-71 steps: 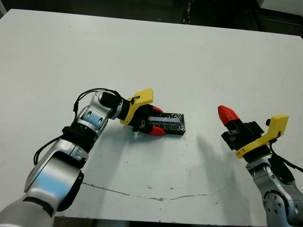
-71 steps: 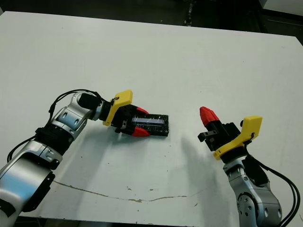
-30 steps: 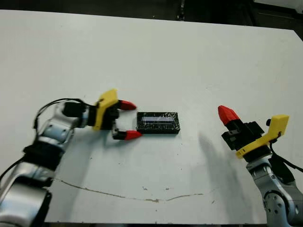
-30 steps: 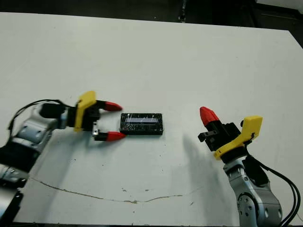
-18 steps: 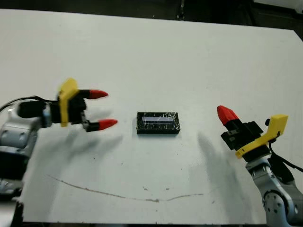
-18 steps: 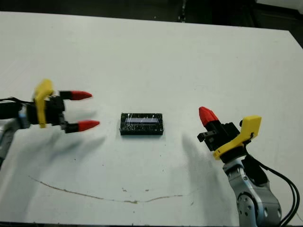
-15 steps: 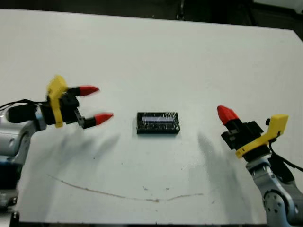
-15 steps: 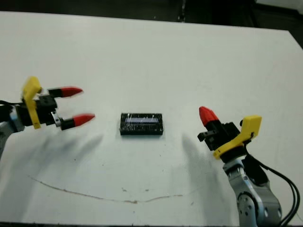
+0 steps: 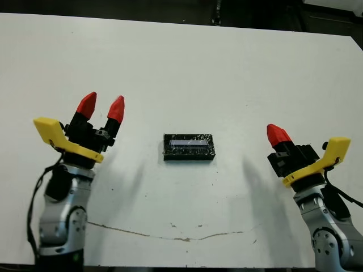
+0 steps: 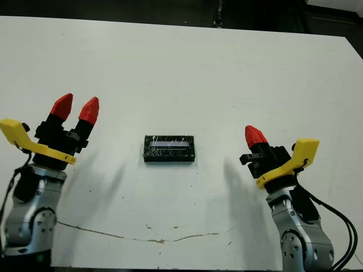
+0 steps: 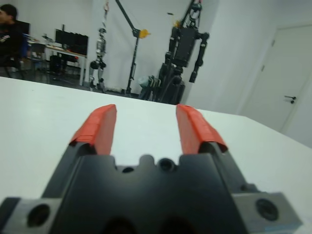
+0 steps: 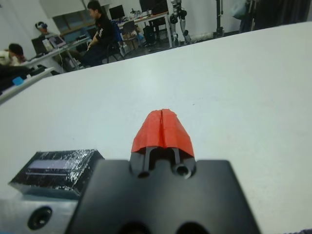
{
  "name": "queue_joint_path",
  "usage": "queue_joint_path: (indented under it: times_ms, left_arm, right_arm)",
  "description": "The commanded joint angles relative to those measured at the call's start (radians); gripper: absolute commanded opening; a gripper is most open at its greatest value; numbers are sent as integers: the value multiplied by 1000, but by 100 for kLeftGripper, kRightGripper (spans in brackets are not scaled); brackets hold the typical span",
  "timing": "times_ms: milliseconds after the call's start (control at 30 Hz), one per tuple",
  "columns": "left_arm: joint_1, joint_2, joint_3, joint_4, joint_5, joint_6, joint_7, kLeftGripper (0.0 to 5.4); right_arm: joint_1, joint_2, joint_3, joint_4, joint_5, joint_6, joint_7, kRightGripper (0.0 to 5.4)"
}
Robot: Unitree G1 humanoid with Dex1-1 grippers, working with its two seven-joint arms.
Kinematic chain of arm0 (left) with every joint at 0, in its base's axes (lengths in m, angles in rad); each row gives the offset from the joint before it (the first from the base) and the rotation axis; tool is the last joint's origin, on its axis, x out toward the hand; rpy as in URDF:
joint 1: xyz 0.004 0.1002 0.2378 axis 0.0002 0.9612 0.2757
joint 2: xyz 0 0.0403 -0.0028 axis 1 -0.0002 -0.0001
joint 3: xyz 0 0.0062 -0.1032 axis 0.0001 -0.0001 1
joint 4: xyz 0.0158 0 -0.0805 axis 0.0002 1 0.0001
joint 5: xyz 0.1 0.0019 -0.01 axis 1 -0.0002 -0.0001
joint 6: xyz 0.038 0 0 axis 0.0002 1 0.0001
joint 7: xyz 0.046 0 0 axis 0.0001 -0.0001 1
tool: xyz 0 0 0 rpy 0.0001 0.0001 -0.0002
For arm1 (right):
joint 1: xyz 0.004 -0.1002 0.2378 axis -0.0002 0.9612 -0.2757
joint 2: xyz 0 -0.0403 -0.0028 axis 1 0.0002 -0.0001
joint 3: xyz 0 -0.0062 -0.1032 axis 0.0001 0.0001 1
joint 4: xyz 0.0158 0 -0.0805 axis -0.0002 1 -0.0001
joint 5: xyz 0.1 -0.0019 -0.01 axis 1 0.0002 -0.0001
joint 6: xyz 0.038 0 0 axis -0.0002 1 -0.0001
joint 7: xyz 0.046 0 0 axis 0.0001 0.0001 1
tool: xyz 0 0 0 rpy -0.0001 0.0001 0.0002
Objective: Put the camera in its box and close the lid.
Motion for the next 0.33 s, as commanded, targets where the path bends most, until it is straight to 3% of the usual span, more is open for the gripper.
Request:
queue_joint_path:
  times_ms: [33,333]
  left_arm:
    - [25,-10,-12,-10,-5,-3,27,253]
    - [40,-6,-37,-29,-7,26,75,120]
  right_arm:
    - [12,14,-12,-11,7,-4,-24,0]
    - [17,21,-6,-8,-4,-19,-22,0]
